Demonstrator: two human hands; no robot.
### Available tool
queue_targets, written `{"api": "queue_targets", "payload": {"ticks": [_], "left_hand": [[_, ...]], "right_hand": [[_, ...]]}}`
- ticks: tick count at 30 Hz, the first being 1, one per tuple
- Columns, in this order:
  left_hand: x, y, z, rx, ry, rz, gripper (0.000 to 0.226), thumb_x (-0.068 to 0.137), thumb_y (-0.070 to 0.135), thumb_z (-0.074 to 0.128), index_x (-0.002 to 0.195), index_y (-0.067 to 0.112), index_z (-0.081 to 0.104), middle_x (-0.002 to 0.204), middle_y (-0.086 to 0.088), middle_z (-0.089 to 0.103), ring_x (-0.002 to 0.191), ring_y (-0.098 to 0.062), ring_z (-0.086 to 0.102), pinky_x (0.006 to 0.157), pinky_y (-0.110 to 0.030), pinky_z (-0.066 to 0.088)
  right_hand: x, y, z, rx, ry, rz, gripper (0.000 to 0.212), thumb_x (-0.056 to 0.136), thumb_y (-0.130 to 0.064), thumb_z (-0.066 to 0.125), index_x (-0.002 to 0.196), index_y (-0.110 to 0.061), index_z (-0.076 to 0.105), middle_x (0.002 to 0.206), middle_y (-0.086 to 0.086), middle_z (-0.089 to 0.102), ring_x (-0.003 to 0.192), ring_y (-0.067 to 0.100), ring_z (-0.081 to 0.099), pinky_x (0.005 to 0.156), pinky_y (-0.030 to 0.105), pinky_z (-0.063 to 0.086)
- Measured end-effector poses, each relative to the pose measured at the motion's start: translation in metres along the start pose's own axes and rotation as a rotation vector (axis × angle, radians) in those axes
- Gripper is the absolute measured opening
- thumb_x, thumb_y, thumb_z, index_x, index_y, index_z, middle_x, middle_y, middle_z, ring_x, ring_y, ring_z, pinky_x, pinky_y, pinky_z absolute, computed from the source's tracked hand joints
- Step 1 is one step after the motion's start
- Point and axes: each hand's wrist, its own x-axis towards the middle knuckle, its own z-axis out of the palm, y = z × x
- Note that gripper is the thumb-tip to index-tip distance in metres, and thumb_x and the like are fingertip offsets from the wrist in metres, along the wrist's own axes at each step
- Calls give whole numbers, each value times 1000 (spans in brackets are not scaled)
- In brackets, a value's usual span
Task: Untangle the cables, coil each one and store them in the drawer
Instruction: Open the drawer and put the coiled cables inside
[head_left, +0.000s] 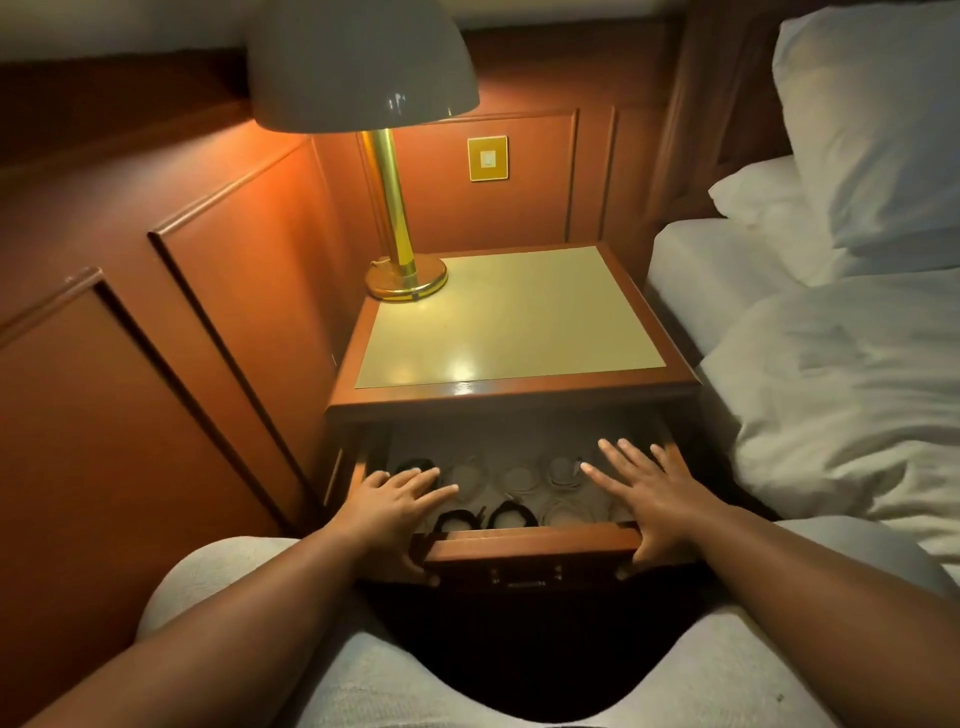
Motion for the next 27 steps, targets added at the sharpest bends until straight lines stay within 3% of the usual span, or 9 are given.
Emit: {"api": "queue_targets", "payload": {"ticks": [3, 5, 10, 16, 20, 23, 27], "left_hand": [[5, -5, 0, 91, 69, 28, 123, 66, 85, 61, 151, 49, -20, 160, 8, -31, 148, -18, -25, 122, -51, -3], [9, -8, 0, 113, 107, 32, 126, 64, 89, 58, 150, 48, -25, 156, 7, -38, 144, -19, -31, 121, -51, -6], [29, -27, -6, 58, 189, -112, 136, 55, 94, 57, 148, 46, -30, 158, 3, -39, 148, -22, -31, 123, -50, -7], [68, -48, -27, 47, 176, -215, 140, 56, 97, 53, 145, 37, -36, 157, -1, -41, 147, -24, -32, 122, -53, -9], [93, -65, -40, -35, 188, -243, 136, 58, 90, 62, 150, 43, -26, 161, 0, -33, 150, -25, -25, 123, -53, -2], [111, -73, -52, -40, 204, -237, 129, 60, 85, 67, 153, 47, -14, 167, 0, -17, 153, -26, -15, 124, -54, 6], [126, -77, -54, -6, 254, -228, 109, 76, 75, 64, 154, 45, -7, 168, -4, -7, 154, -31, -6, 125, -49, 9]], "right_hand": [[6, 6, 0, -54, 40, -37, 135, 59, -89, 60, 135, -48, -43, 141, -3, -58, 136, 24, -47, 114, 59, -20], [9, 8, -2, -78, 48, -55, 135, 62, -87, 60, 136, -45, -44, 139, -2, -60, 132, 24, -50, 112, 56, -25], [29, 20, -16, -52, 113, 77, 139, 61, -87, 61, 141, -37, -42, 145, 5, -53, 136, 26, -45, 115, 57, -20], [65, 39, -38, -25, 167, 178, 143, 66, -75, 69, 136, -29, -48, 151, 10, -46, 141, 28, -39, 117, 59, -15], [88, 47, -54, -28, 201, 186, 136, 71, -70, 70, 140, -39, -42, 156, 9, -39, 146, 28, -30, 119, 58, -9], [105, 56, -67, -38, 219, 139, 124, 73, -67, 71, 149, -44, -24, 163, 8, -22, 151, 29, -17, 122, 50, -1], [121, 71, -79, -27, 240, 65, 111, 80, -57, 71, 152, -47, -14, 165, 7, -15, 152, 28, -12, 122, 45, 3]]}}
